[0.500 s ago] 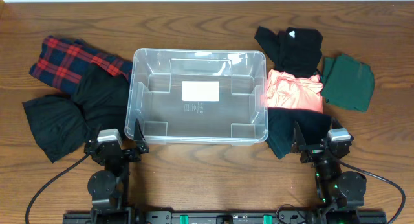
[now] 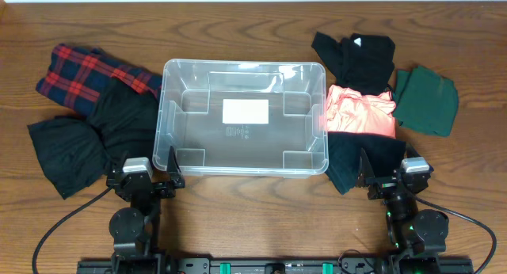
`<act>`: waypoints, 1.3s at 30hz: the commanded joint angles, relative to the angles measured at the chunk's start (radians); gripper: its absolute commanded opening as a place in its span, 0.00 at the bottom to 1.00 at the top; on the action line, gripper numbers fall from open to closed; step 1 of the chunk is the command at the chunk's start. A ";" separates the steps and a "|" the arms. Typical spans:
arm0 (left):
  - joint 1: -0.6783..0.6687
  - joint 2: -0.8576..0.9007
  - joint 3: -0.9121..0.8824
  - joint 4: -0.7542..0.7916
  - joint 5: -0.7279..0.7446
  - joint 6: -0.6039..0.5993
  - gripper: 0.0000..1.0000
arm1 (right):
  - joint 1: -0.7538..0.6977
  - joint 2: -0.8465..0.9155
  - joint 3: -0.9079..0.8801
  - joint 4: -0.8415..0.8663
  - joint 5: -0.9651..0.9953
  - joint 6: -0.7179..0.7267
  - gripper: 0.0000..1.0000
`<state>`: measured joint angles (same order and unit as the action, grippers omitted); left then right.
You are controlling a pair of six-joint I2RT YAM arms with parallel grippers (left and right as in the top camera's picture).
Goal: Pack container
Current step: 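Start moving the left arm toward the black garment on the left, then grasp the black garment beside the plaid shirt with the left gripper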
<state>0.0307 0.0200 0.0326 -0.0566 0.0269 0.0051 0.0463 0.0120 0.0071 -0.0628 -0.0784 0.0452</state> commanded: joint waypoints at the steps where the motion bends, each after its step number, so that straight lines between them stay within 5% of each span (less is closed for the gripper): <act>1: -0.004 0.003 -0.016 -0.040 -0.011 0.017 0.98 | -0.006 -0.001 -0.002 -0.004 -0.001 0.012 0.99; 7: -0.004 0.005 -0.016 -0.037 -0.010 0.004 0.98 | -0.006 -0.001 -0.002 -0.004 -0.001 0.012 0.99; 14: -0.003 0.031 0.073 -0.072 -0.019 -0.312 0.98 | -0.006 -0.001 -0.002 -0.004 -0.001 0.012 0.99; 19: -0.002 0.189 0.306 -0.250 -0.072 -0.453 0.98 | -0.006 -0.001 -0.002 -0.004 -0.001 0.012 0.99; 27: 0.031 0.632 0.841 -0.421 -0.081 -0.427 0.98 | -0.006 -0.001 -0.002 -0.004 -0.001 0.012 0.99; 32: 0.035 0.756 1.036 -0.442 -0.091 -0.202 0.98 | -0.006 -0.001 -0.002 -0.004 -0.001 0.012 0.99; 39: 0.250 0.875 1.113 -0.635 -0.128 -0.351 0.98 | -0.006 -0.001 -0.002 -0.004 -0.001 0.012 0.99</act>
<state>0.1894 0.8433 1.1252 -0.6441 -0.0704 -0.2890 0.0460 0.0128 0.0071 -0.0628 -0.0784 0.0448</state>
